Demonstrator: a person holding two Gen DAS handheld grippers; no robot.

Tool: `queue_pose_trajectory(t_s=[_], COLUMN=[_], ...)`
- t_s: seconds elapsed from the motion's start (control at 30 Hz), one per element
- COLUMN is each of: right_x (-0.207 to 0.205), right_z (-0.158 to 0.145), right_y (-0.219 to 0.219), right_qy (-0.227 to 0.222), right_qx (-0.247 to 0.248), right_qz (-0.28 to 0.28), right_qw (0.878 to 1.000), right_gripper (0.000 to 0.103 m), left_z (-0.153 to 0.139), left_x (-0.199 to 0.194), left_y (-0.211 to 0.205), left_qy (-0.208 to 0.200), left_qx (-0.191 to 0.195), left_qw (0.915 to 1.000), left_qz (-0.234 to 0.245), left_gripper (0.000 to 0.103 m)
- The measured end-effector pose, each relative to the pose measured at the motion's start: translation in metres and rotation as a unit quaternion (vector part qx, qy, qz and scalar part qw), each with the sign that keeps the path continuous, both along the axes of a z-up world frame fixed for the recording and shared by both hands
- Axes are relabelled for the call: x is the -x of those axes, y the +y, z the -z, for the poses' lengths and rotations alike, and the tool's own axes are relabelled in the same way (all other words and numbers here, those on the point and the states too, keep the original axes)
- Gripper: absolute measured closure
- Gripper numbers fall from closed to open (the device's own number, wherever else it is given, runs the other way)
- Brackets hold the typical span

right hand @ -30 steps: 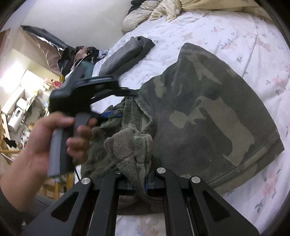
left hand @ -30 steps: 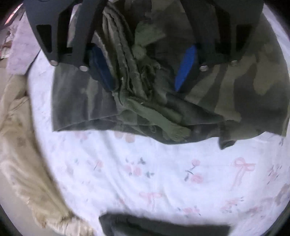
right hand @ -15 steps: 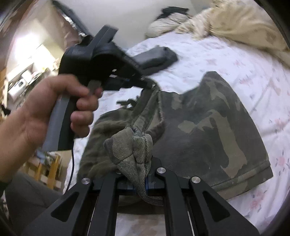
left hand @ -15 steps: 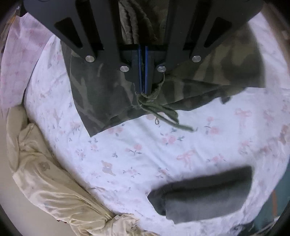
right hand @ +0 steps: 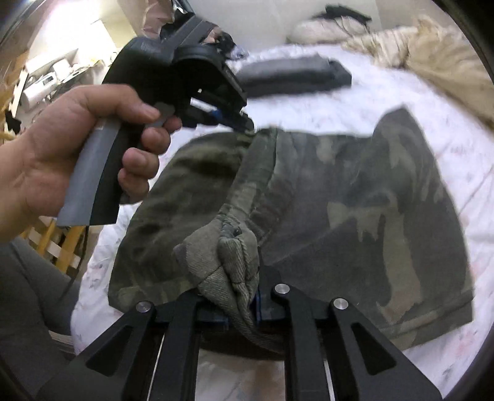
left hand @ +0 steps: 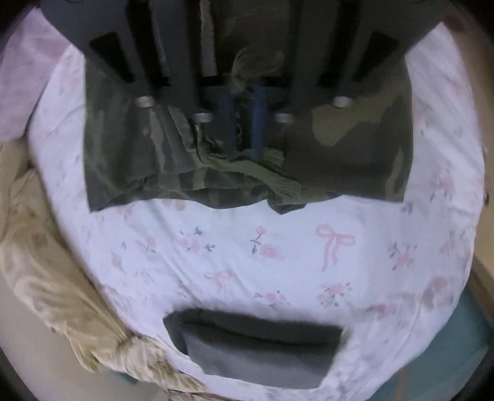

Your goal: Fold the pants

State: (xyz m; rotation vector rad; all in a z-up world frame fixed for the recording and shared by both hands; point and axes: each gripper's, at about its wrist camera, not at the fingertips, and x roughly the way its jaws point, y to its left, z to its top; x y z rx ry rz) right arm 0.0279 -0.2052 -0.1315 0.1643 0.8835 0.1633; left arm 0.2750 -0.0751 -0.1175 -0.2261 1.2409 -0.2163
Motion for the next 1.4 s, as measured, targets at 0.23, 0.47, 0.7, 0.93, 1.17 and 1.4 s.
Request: queue_pose_trajectory(t_s=[0.23,0.47,0.7,0.93,1.17,1.4], right_x=[-0.001,0.003,0.023,0.049,0.054,0.034], right_z=[0.0,-0.009,-0.095,-0.186,-0.194,-0.132], right_y=[-0.006,-0.013,-0.068,-0.153,-0.158,-0.103], right_qy=[0.009,-0.004,-0.121,-0.229,-0.222,-0.139], right_qx=[-0.018,-0.034,-0.052,-0.075,-0.089,-0.084], right_qz=[0.018,0.023,0.107,0.201,0.195,0.144], right_qw=[1.0,0.999,0.985,0.949,0.951,0.976], right_gripper=[0.09,0.091,0.097,0.097,0.097,0.097], left_z=[0.018,0.009,-0.115,-0.219,-0.228,-0.161], left_x=[-0.006,0.002,-0.026,-0.046,-0.038,-0.03], left_y=[-0.016,-0.074,-0.143,-0.252,-0.266,-0.171], left_qy=[0.047,0.008,-0.06,-0.121,-0.129,-0.1], left_qx=[0.024,-0.044,0.048,0.055,0.007,-0.06], left_qw=[0.9986,0.9932,0.988,0.9648,0.9548,0.9628], left_qz=[0.007,0.107,0.134,0.227,0.268,0.244], left_gripper=[0.04,0.095,0.096,0.096,0.096,0.096])
